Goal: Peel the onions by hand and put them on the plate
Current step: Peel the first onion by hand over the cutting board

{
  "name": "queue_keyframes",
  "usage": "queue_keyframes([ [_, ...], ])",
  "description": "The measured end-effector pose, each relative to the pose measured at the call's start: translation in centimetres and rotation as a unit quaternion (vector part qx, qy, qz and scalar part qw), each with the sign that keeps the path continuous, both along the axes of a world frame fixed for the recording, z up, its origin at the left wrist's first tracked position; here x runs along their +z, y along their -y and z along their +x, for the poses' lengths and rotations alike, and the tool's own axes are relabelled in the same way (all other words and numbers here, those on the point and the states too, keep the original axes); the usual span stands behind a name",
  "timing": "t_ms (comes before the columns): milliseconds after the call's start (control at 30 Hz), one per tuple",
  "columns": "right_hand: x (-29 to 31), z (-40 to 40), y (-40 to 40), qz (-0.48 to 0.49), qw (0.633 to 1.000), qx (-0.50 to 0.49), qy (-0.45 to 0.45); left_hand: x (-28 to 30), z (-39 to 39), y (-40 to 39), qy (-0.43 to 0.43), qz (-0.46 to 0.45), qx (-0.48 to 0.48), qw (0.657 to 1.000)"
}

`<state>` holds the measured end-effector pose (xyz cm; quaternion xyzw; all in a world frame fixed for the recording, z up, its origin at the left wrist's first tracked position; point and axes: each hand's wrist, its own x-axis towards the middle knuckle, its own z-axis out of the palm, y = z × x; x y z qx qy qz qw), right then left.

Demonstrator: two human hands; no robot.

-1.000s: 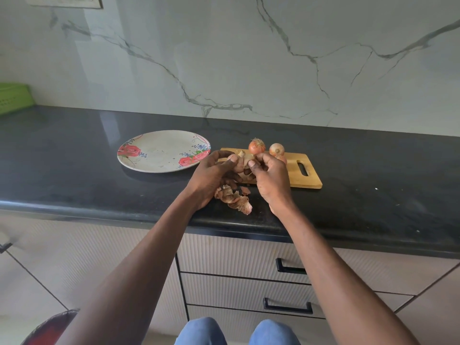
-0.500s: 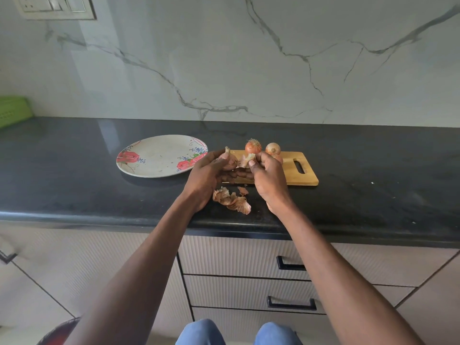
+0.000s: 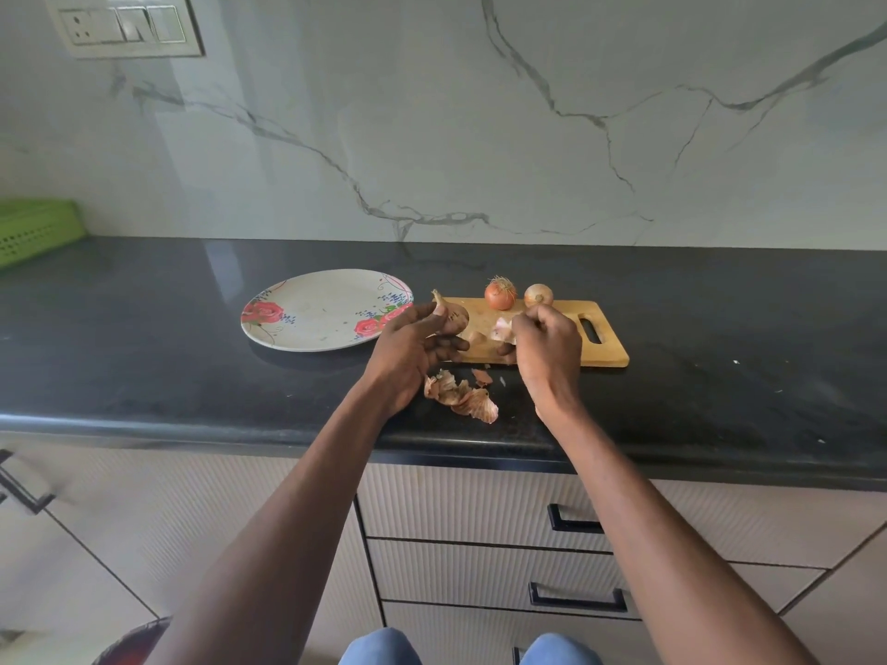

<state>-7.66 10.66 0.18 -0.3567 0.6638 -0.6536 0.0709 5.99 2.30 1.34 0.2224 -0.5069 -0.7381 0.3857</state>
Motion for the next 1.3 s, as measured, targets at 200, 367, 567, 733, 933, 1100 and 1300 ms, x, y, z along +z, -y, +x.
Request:
queue_keyframes([
  [200,-0.15,0.17,0.02,0.052,0.994,0.0,-0.096,-0.07,0.32,0.46,0.004,0.023,-0.002,1.0],
  [367,-0.44,0.19,0.45,0.052,0.98,0.008,-0.191,0.07,0.41,0.27,-0.018,0.044,-0.022,0.999],
  [567,0.0,0.77,-0.02,0.001,0.967,0.084,-0.24,0.26,0.49,-0.33,-0.011,0.018,-0.025,0.999],
  [733,-0.15,0.65,-0.01,-0.035,0.969,0.043,-0.239,0.17,0.39,-0.34,0.012,-0.005,-0.018,1.0],
  [933,-0.22,0.56,0.02,-0.046,0.974,0.063,-0.212,-0.06,0.24,-0.19,-0.015,0.0,-0.01,1.0],
  [1100,-0.25,0.33,0.16,-0.025,0.981,0.101,-0.164,-0.37,0.19,0.04,-0.035,-0.004,-0.032,0.999],
  [1300,-0.12,0.47,-0.04,-0.027,0.973,0.084,-0.215,-0.47,0.04,0.19,-0.036,0.002,-0.029,0.999],
])
